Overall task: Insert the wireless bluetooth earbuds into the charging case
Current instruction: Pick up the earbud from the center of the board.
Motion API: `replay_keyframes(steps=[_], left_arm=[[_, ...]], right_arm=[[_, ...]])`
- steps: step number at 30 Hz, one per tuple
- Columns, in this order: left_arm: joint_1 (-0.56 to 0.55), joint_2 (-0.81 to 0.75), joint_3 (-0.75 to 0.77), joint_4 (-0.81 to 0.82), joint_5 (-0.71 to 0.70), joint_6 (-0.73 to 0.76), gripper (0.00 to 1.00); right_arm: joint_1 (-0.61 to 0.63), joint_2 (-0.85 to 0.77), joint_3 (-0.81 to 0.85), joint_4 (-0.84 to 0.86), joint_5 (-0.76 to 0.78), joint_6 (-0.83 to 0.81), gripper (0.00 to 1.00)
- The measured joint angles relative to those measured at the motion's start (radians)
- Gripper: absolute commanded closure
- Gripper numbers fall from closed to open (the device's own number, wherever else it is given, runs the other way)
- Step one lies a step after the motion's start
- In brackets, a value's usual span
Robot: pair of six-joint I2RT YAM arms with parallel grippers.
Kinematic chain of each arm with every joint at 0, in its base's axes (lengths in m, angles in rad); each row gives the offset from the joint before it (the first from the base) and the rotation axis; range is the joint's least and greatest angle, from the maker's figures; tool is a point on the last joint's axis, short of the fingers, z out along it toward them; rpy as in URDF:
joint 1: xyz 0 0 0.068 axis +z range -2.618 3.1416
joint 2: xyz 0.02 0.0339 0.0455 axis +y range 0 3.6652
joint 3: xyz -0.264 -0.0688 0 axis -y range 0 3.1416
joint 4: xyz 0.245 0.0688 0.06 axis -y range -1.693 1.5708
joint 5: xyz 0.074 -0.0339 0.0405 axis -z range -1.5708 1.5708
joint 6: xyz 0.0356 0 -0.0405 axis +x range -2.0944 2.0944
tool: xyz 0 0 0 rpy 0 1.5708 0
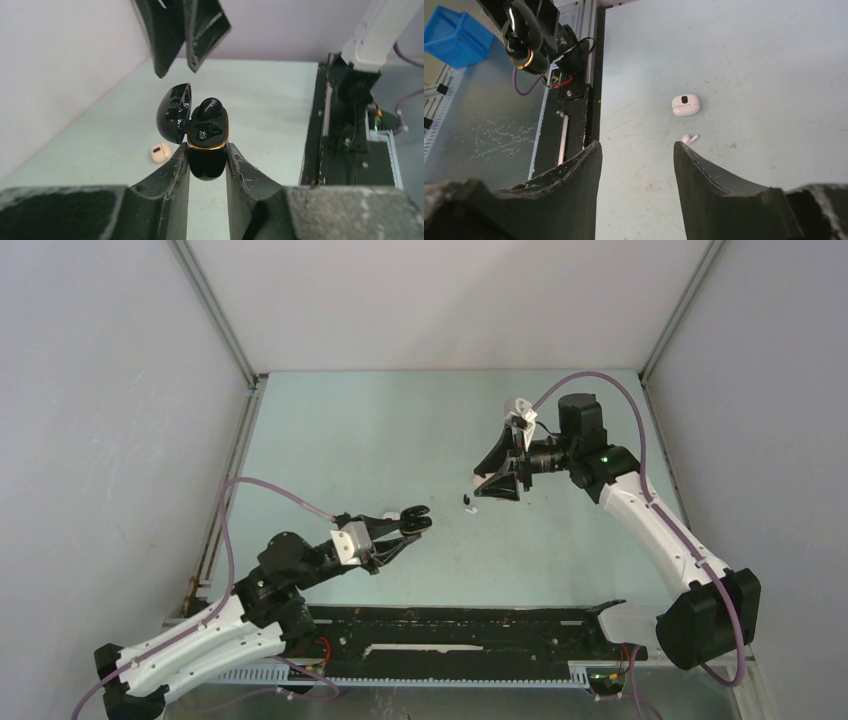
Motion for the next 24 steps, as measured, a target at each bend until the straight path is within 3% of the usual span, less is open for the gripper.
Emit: replay_keyframes(steps=[10,16,24], left_arm=[[0.000,0.030,-0.017,-0.063,0.048,0.092,1.00],[0.003,0.033,-0.017,-0.066,0.048,0.109,1.00],[0.035,0.013,-0.034,-0.031,0.048,0.093,1.00]], right_arm=[[0.026,0.068,0.000,-0.106,-0.021,-0.150,0.38],[0.087,0.068,0.000,-0.165,-0.004,-0.241,0.40],[0.091,0.101,0.000,-0.175,0.059,-0.256,0.58]])
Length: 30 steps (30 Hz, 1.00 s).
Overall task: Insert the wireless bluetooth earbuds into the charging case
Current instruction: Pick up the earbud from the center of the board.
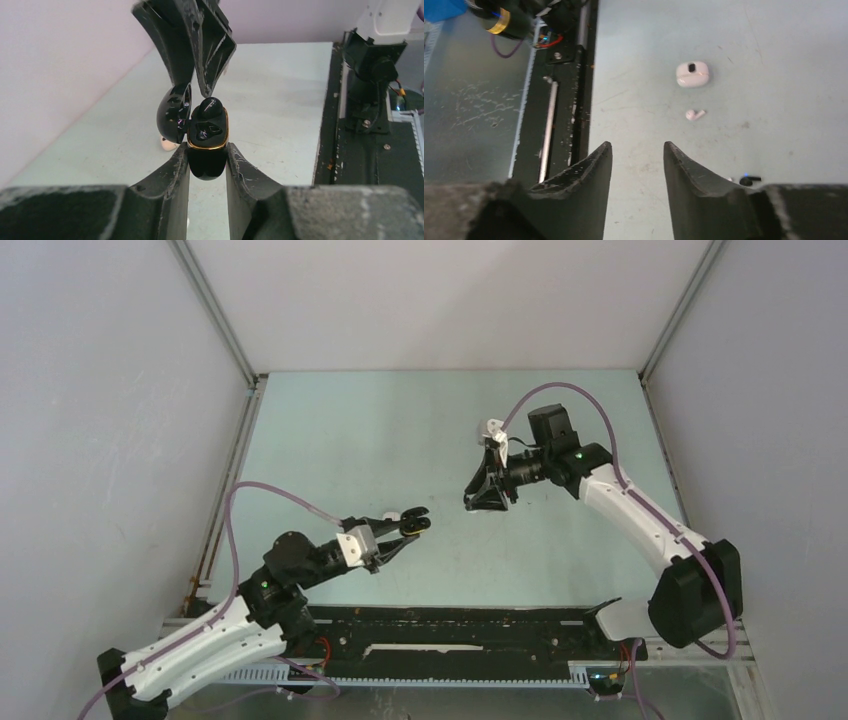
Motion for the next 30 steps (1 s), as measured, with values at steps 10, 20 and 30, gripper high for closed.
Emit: replay_keyframes(steps=[10,20,30], left_arm=[[0.190,0.011,-0.030,0.119,-0.043,-0.240,1.00],[0.195,0.001,-0.027,0.122,-0.053,-0.313,1.00],[0.195,0.000,-0.027,0.128,-0.054,-0.313,1.00]], right_arm=[[0.000,0.195,0.007,0.139,0.337,0.182,0.70],[0.127,0.441,0.169,0.109,0.715,0.121,0.76],[0.126,0.663,0.406,0.011,0.814,0.095,0.77]])
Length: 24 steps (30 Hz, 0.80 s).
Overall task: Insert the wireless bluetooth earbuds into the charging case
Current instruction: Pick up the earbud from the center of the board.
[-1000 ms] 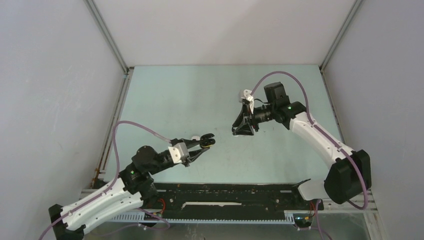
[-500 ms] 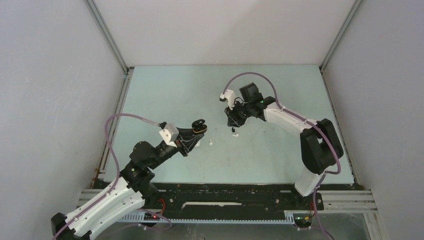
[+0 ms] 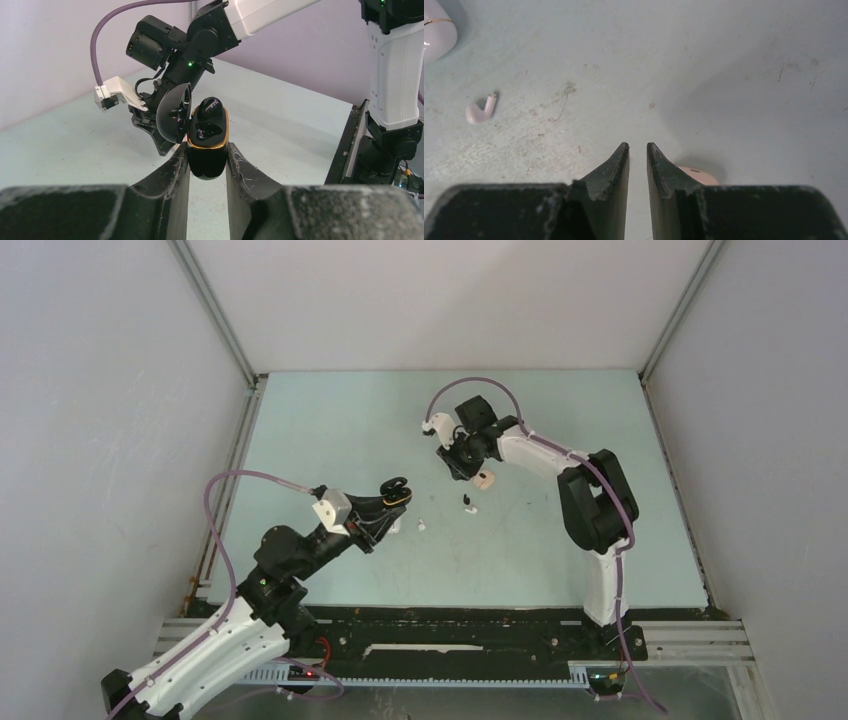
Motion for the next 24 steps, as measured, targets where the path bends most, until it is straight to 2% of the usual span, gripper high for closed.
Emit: replay_keyframes(steps=[24], left_arm=[[0.000,0.000,0.000,-0.005,-0.008,0.001,1.00]], right_arm=[[0.011,0.072,0.028,-0.120,0.050,-0.064,0.68]])
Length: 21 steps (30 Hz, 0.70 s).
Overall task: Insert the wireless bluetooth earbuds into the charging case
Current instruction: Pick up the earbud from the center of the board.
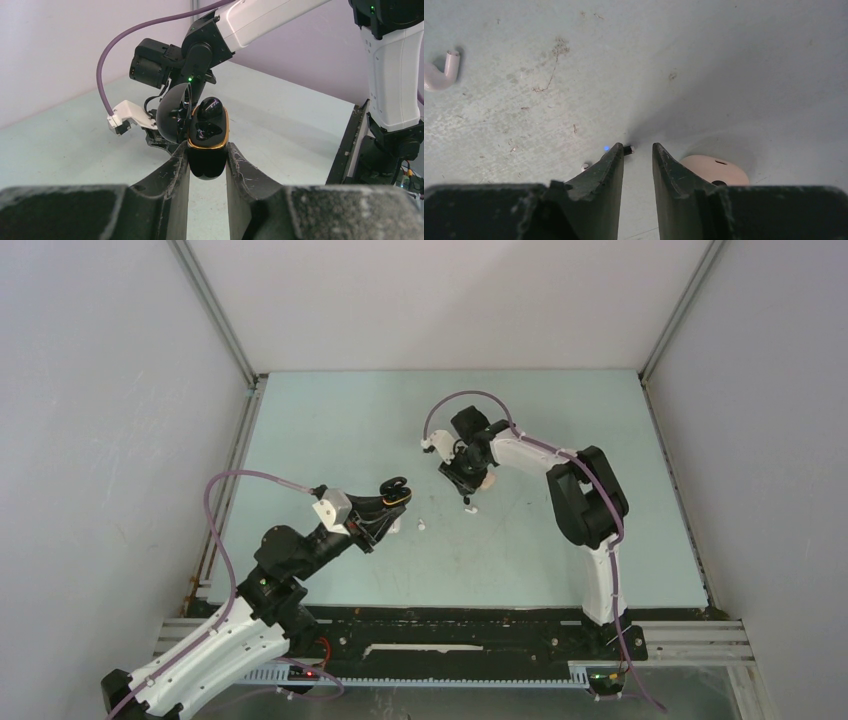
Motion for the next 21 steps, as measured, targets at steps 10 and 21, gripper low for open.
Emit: replay_keyframes(steps=[10,21], left_arm=[[0.000,0.000,0.000,0.000,0.000,0.000,1.00],[0.000,0.000,0.000,0.000,0.000,0.000,1.00]], right_arm=[[-0.003,0.010,0.000,-0.034,0.018,-0.017,0.66],[-0.036,0.010,-0.001,-0.048,0.027,-0.017,0.65]])
